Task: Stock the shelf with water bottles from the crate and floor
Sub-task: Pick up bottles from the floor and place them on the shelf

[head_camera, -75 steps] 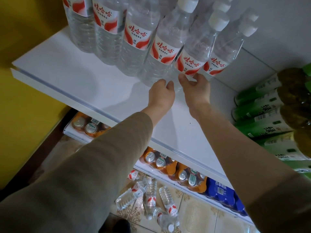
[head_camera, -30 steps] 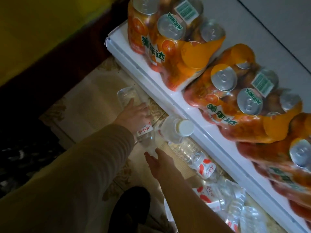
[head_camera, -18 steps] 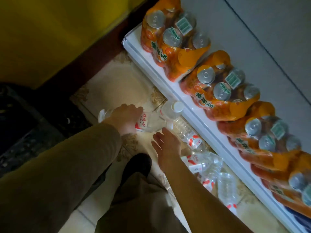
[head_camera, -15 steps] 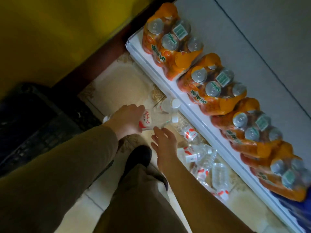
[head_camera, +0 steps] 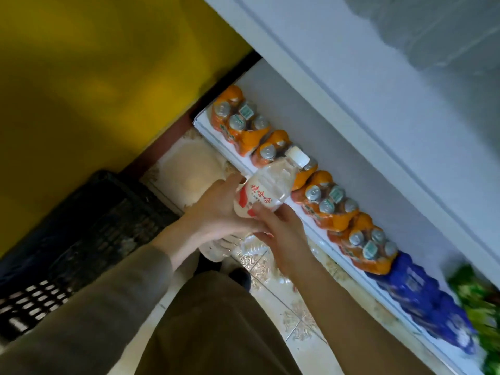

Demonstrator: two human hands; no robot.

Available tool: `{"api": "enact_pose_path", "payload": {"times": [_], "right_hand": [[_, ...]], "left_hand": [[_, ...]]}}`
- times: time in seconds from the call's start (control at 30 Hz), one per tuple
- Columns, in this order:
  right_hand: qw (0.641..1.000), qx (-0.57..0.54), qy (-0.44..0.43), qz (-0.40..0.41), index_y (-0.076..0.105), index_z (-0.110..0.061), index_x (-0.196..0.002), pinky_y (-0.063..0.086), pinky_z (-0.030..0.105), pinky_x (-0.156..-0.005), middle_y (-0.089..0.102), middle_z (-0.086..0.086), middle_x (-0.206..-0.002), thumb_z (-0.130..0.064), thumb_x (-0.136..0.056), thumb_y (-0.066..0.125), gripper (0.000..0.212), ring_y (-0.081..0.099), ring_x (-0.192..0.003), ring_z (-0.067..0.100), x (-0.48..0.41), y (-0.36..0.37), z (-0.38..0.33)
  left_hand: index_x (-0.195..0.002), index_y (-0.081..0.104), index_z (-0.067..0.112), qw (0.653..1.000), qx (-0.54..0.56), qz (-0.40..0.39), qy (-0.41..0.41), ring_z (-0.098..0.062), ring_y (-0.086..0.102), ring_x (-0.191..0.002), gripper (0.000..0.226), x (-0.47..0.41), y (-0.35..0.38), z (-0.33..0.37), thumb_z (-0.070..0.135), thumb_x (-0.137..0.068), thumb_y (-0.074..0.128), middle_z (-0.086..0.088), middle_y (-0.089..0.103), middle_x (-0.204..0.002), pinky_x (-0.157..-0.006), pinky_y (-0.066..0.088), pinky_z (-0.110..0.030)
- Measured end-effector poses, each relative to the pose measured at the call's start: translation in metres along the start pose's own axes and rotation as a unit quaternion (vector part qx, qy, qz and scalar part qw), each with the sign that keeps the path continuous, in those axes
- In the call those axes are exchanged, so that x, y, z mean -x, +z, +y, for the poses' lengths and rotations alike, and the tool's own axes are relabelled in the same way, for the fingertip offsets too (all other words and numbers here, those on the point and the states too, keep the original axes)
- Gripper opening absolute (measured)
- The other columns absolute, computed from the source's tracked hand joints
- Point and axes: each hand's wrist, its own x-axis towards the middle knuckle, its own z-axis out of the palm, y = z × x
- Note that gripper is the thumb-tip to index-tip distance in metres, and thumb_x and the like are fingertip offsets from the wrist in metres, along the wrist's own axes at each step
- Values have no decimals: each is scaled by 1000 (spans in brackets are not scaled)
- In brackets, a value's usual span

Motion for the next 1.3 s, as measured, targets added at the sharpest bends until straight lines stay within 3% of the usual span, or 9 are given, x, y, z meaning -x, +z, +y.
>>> {"api": "enact_pose_path", "payload": {"times": [0.2,0.3,0.4,0.47,0.57,0.7,0.87,1.03,1.3], "right_hand": [[999,-6,-26,-43,65,-22,-100,55,24,-72,73,-2,-94,-25,-77,67,23,70,-87,12,42,-34,-47],[998,20,-21,-51,62,-20,-113,51,29,-89,70,0,-107,-40,-64,72,54,67,-99,14,56,-50,-67],[999,17,-26,-22,63,-19,-109,51,37,-90,71,6,-103,-42,-62,80,55,66,-93,21,67,-66,-91],[999,-3,-49,-6,61,-16,-111,58,40,-80,71,12,-102,-31,-68,81,50,68,-88,22,73,-80,-108],[994,-10,-101,28,55,-11,-116,50,20,-48,69,12,-92,-13,-75,75,45,67,-63,15,83,-105,-138],[968,12,-217,125,58,-18,-111,57,29,-75,69,8,-103,-18,-56,77,58,70,-90,17,83,-137,-171],[941,-6,-284,182,49,-6,-125,55,23,-78,66,4,-107,2,-76,69,54,67,-95,11,57,-171,-207],[930,-16,-306,205,46,-5,-130,52,39,-90,62,15,-118,-5,-70,73,66,62,-109,28,23,-193,-225],[934,-18,-300,193,48,-5,-130,49,43,-97,62,16,-123,-8,-69,71,65,63,-111,26,-7,-212,-234]], "left_hand": [[-103,45,34,997,59,23,52,13,53,-73,54,21,0,59,22,-64,81,18,55,-75,-63,40,1],[-106,49,34,992,81,33,88,20,55,-77,55,19,-2,90,26,-62,82,18,63,-82,-64,44,-2],[-109,52,27,988,79,30,129,6,62,-88,62,13,-4,122,40,-54,79,14,68,-93,-76,53,-20],[-111,52,26,985,80,30,150,3,63,-90,68,6,-5,141,43,-50,77,12,68,-98,-79,54,-25],[-116,49,34,979,102,1,177,3,62,-98,76,-10,-6,168,47,-46,75,15,66,-106,-87,53,-26],[-125,50,21,980,73,-15,185,-15,58,-114,68,-39,1,205,41,-66,77,3,62,-122,-96,48,-38],[-138,39,15,988,44,17,149,-23,48,-126,60,-82,22,250,42,-87,56,-6,48,-140,-100,38,-31],[-129,46,9,989,93,12,115,-28,51,-119,45,-118,38,274,36,-93,49,-8,52,-133,-93,40,-28],[-128,45,5,987,145,21,72,-29,51,-118,44,-148,53,283,34,-95,44,-10,51,-133,-96,42,-33]]}}
